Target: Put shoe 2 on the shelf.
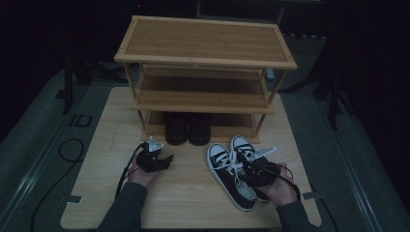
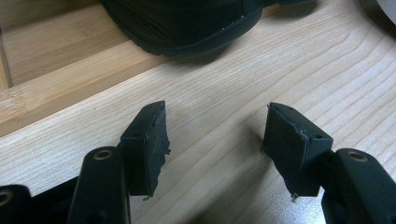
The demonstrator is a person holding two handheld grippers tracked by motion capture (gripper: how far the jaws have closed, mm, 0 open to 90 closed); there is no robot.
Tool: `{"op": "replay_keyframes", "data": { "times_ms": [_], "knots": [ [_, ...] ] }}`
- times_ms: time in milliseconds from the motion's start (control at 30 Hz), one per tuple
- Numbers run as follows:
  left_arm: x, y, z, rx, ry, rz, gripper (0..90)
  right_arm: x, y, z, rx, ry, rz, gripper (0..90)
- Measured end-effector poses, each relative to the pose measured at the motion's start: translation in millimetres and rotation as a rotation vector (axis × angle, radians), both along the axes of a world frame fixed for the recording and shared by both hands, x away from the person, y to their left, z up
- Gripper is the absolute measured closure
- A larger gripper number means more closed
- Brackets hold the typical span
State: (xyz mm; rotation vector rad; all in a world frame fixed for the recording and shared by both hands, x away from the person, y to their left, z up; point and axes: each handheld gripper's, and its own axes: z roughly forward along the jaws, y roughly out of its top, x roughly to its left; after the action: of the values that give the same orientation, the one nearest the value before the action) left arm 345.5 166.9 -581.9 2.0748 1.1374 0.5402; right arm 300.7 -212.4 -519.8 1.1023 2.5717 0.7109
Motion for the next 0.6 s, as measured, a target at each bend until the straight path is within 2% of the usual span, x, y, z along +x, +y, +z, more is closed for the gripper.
{"op": "replay_keyframes", "data": {
  "times_ms": [300,500,600],
  "knots": [
    [0.0,-0.1,0.0,0.0,0.0,0.001,40.2,4.8,3.7,-4.6,0.009,0.013,-0.026,53.9],
    [0.0,-0.1,0.0,0.0,0.0,0.001,40.1,6.1,6.1,-5.9,-0.009,0.017,-0.035,55.0],
    [0.0,-0.1,0.0,0.0,0.0,0.0,40.1,6.2,7.6,-6.2,-0.024,0.015,-0.032,61.1]
  ]
}}
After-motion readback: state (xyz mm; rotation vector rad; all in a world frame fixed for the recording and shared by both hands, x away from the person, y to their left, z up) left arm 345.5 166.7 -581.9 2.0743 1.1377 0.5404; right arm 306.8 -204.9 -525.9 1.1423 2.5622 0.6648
